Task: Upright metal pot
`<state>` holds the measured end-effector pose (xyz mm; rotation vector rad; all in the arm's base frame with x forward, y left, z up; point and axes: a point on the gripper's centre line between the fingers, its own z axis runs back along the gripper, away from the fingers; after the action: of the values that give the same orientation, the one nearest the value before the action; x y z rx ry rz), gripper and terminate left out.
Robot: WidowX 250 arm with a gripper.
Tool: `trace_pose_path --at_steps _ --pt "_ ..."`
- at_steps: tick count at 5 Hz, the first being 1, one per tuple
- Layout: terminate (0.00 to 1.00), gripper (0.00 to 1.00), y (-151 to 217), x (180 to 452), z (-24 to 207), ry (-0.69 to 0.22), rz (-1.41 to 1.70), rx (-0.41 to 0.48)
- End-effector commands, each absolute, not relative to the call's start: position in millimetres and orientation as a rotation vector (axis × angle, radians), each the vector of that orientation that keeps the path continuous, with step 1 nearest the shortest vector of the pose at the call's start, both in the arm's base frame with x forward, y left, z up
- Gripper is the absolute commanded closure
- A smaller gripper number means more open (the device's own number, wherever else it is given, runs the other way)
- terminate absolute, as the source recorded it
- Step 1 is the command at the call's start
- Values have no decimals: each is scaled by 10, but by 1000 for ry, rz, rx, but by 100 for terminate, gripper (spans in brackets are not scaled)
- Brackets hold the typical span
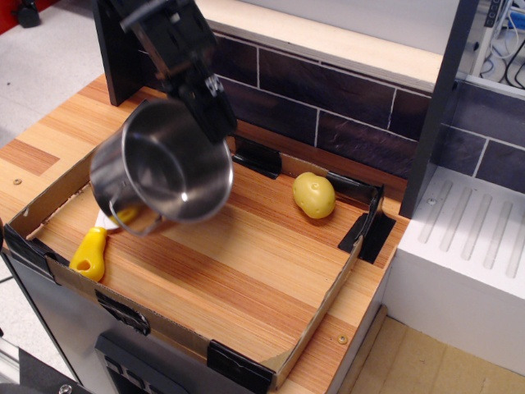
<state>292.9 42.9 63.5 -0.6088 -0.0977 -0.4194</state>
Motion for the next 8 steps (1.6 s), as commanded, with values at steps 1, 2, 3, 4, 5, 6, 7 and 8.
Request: trace_pose_path --at_steps 1,2,3,4,5,6,7,8 --pt "0 100 179 2936 715 -223 -508 -537" --pt "0 100 100 2879 687 -211 -516 -552" --pt "0 100 203 2908 722 -186 -496 -590" --pt "0 0 354 2963 704 -204 -474 -519" --pt "0 0 563 3018 698 -233 -455 -430" --pt "0 0 680 3034 672 -252 -435 -338" --pt "0 0 757 3020 601 -262 -429 -221" --pt "0 0 773 2980 663 -319 -418 -60"
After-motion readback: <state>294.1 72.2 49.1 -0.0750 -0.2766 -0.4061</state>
